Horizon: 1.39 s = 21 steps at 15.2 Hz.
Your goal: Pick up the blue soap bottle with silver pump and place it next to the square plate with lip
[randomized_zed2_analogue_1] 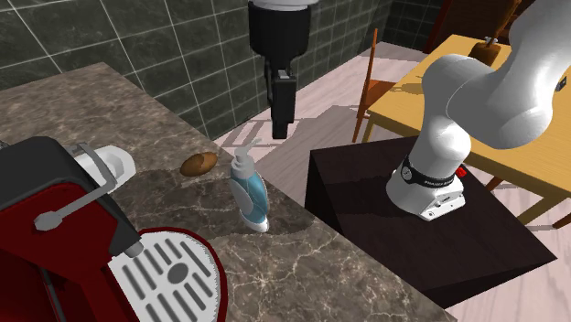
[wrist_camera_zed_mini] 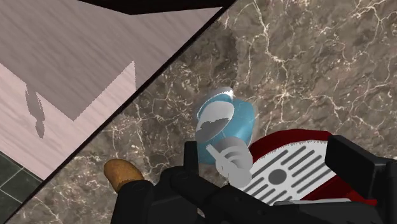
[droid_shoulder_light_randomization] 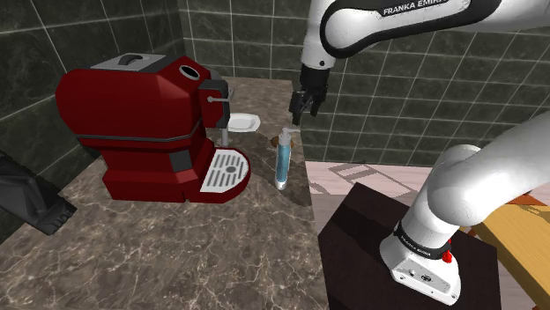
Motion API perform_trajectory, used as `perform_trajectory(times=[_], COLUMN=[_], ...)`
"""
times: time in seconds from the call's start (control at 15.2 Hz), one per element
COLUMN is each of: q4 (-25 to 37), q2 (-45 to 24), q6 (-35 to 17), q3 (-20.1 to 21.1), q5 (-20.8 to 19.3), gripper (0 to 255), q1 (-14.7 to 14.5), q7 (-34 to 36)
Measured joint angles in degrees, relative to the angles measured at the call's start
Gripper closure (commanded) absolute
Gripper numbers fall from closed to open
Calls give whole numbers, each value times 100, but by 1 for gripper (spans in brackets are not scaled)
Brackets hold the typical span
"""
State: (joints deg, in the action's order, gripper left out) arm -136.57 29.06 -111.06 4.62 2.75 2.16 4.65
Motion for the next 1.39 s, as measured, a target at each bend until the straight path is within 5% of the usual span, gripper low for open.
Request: perform_trajectory(times=[0.53,1.32,1.39], q4=[360,116,116], q2=[-1393,-1684,-1684], q6=[-1045,-1584,-1585], q3=[65,81,81], q5=[-91,-109,-109], gripper=[0,0,255], q1=[84,87,87], q7=[123,140,140])
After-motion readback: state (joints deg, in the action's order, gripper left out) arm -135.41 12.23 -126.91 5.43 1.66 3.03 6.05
